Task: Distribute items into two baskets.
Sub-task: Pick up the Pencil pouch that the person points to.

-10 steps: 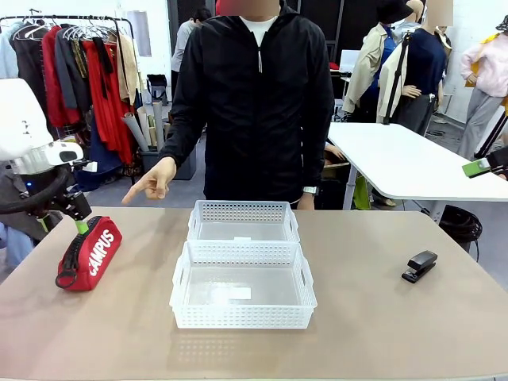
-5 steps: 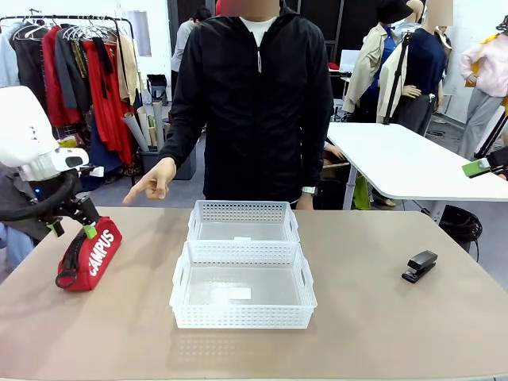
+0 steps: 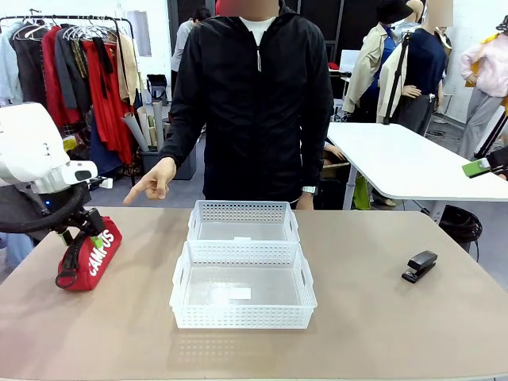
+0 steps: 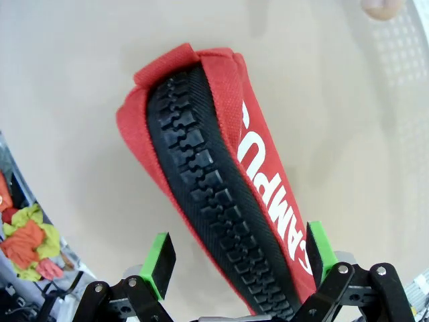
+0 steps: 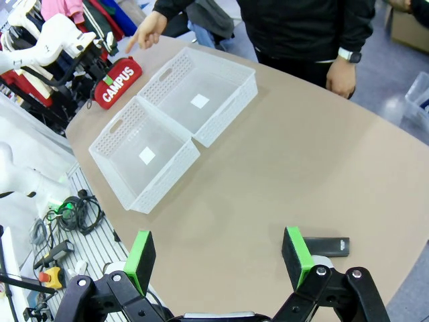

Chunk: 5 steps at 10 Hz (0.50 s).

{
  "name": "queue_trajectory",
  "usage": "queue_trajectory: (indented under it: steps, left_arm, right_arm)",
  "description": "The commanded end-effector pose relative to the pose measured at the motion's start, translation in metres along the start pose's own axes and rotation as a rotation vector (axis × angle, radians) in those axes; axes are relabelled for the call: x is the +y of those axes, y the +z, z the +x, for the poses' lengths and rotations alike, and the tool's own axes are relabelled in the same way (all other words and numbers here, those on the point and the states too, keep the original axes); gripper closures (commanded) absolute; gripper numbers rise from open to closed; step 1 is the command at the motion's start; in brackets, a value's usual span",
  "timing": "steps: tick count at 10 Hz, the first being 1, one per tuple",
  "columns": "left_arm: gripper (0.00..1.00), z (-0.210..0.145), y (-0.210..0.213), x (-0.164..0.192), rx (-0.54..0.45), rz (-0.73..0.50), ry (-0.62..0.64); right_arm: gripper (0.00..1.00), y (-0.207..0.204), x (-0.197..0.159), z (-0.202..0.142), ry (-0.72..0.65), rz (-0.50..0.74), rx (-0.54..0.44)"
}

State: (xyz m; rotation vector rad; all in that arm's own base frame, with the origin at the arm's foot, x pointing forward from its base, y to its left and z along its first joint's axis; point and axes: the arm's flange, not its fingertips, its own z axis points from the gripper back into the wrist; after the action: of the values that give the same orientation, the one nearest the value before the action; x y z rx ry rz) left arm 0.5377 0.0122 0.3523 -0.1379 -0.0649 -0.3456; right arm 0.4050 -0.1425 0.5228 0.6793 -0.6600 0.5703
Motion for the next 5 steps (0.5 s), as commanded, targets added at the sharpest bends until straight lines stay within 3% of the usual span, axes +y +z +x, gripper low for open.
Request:
queue_trajectory:
  steps: [1,2,5]
  left_arm:
    - [0.09,-0.0032,-0.01,0.0027,-0.01,-0.021,-0.009]
    - [0.24,-0.0033,-0.011,0.0012,-0.014,-0.021,-0.012]
    - [0.81,-0.0035,-0.0099,-0.0015,-0.024,-0.025,-0.014]
  right_arm:
    - [0.0,0.0001,0.0006,0.0021,0.006,-0.001,-0.006]
    - [0.0,0.0001,0.0006,0.0021,0.006,-0.001,-0.006]
    - [0.0,0.0001,0.0006,0.0021,0.006,-0.001,-0.006]
